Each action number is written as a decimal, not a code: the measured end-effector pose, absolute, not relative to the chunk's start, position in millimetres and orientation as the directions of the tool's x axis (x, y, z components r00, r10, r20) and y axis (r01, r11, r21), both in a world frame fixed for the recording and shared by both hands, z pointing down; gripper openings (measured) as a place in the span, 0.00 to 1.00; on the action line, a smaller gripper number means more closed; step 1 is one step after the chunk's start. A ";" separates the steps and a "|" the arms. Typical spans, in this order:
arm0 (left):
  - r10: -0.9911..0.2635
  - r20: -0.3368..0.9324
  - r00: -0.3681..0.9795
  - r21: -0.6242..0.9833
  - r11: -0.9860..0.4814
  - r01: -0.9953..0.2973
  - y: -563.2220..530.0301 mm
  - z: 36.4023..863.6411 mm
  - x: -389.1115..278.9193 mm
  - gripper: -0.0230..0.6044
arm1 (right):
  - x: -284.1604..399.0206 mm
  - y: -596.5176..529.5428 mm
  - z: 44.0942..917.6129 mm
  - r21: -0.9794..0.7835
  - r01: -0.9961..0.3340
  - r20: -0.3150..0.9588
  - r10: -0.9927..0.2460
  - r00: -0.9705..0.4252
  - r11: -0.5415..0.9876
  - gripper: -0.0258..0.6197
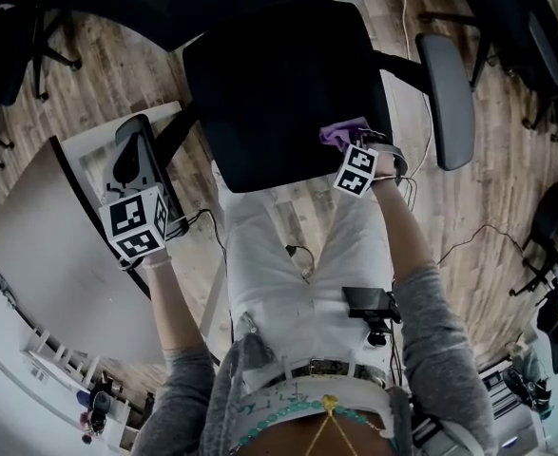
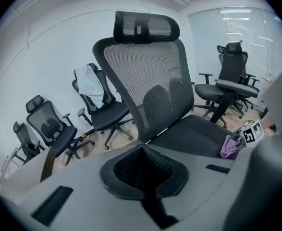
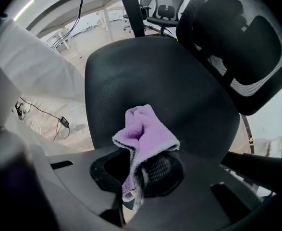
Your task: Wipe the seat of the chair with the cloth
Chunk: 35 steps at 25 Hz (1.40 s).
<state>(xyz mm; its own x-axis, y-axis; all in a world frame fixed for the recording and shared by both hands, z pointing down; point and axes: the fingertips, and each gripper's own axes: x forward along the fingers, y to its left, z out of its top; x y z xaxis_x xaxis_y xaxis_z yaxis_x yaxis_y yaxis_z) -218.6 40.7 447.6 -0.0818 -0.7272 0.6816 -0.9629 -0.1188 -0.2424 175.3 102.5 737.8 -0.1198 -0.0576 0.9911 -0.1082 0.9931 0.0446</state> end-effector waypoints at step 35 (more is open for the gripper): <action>-0.733 0.675 -0.083 -0.250 -0.122 -0.960 39.0 450.1 -221.0 0.04 | 151.0 123.6 685.0 0.065 -0.109 0.954 -0.094 -0.284 0.992 0.11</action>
